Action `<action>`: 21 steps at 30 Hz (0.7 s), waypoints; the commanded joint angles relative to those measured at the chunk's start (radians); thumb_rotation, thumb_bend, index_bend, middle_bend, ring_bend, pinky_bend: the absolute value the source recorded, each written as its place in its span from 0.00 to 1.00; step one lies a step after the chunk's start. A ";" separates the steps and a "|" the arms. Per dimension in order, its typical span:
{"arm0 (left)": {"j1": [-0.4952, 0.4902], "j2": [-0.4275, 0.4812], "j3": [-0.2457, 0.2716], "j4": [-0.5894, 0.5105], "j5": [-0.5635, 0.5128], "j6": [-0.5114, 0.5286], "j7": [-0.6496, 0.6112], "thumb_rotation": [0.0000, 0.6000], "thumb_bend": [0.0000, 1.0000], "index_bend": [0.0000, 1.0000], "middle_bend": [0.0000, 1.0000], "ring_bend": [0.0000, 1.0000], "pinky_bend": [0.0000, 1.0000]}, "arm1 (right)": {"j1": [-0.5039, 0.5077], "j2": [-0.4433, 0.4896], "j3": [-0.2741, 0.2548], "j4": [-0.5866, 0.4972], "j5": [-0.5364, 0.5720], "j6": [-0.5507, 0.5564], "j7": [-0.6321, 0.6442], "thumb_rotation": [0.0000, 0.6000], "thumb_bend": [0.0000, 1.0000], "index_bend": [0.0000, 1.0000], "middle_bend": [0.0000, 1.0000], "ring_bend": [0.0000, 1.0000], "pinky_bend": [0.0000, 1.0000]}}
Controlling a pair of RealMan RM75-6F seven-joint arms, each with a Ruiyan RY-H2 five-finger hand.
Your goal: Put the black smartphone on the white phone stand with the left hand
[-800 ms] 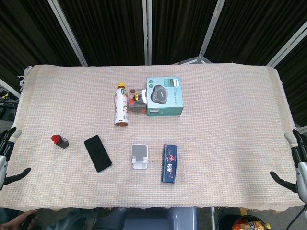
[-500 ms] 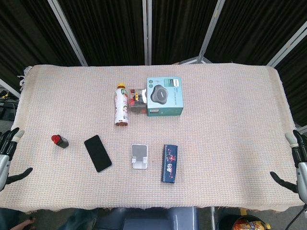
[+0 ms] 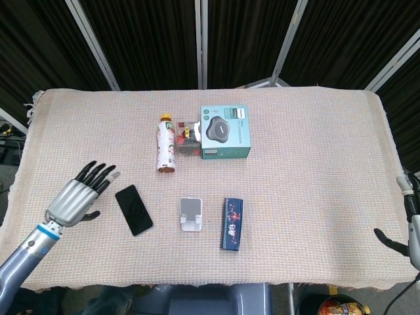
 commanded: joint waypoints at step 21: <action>-0.263 -0.334 0.246 0.696 0.351 0.076 -0.371 1.00 0.00 0.22 0.05 0.10 0.18 | 0.009 -0.024 0.014 0.011 0.067 -0.014 -0.053 1.00 0.00 0.00 0.00 0.00 0.00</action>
